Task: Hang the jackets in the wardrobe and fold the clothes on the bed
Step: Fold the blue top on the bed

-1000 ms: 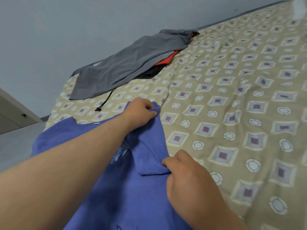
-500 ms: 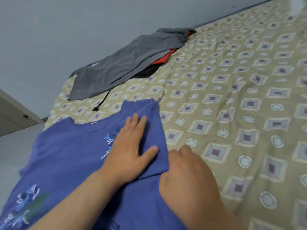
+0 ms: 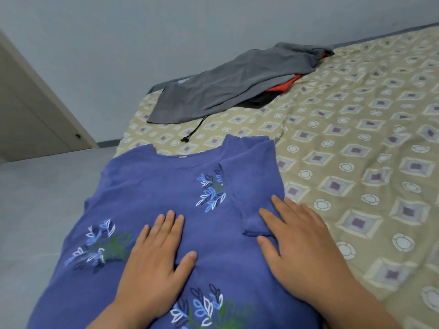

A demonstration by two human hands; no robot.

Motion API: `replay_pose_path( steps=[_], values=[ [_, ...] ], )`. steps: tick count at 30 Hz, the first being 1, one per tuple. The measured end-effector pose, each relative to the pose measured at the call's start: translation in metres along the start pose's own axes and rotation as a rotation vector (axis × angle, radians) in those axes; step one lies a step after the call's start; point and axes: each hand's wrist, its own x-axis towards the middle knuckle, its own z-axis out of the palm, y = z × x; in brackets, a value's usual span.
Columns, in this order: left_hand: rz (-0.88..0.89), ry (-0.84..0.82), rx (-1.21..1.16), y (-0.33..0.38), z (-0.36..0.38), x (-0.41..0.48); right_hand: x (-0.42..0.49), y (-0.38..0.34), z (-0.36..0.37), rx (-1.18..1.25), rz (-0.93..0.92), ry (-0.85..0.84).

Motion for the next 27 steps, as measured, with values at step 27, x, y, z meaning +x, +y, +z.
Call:
replay_pose_path(
  steps=[27],
  values=[
    [-0.858, -0.008, -1.175, -0.218, -0.024, -0.021, 0.094, -0.318, 0.063, 0.163, -0.364, 0.048]
  ],
)
